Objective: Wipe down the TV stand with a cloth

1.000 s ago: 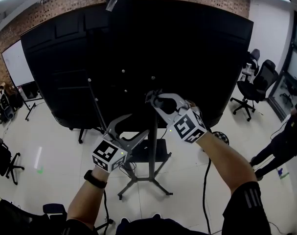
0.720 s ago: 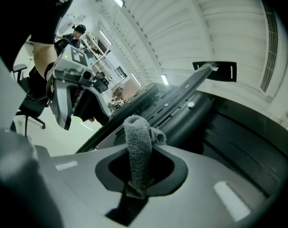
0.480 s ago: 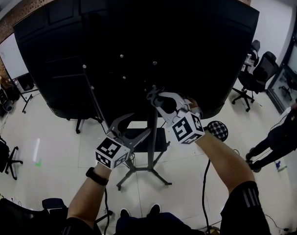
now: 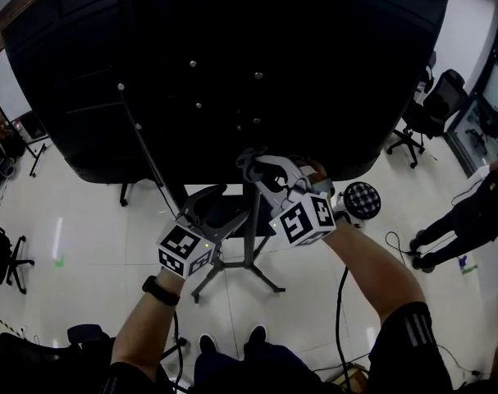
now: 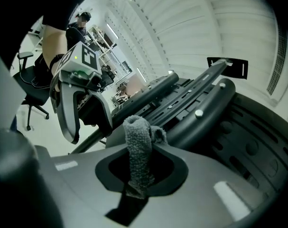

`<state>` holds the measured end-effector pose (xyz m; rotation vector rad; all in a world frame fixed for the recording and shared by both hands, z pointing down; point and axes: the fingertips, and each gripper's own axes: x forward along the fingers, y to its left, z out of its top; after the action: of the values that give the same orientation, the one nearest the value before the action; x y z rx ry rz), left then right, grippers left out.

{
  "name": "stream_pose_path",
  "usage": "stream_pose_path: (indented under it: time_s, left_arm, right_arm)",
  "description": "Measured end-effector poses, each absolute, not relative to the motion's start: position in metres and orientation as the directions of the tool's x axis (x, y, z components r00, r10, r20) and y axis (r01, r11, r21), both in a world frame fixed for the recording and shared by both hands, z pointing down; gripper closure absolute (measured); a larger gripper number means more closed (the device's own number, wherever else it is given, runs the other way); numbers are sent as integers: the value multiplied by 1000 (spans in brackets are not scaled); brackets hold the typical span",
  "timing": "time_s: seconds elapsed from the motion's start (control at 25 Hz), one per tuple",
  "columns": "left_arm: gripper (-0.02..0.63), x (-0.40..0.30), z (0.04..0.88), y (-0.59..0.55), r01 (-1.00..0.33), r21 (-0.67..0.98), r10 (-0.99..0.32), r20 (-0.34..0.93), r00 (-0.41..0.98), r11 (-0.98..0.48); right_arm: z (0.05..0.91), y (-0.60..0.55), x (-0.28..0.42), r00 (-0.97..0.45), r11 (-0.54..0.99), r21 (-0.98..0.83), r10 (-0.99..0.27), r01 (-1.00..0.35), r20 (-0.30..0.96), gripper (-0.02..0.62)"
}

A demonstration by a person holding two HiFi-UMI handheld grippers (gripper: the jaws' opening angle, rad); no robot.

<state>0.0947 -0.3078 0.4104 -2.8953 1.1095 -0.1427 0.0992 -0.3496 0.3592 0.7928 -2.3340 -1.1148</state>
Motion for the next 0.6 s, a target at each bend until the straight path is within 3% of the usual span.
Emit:
stream_pose_path:
  time_s: [0.6]
  left_arm:
    - [299, 89, 522, -322, -661, 53, -648, 157, 745, -748]
  right_arm:
    - [489, -348, 92, -721, 558, 810, -636, -183, 275, 549]
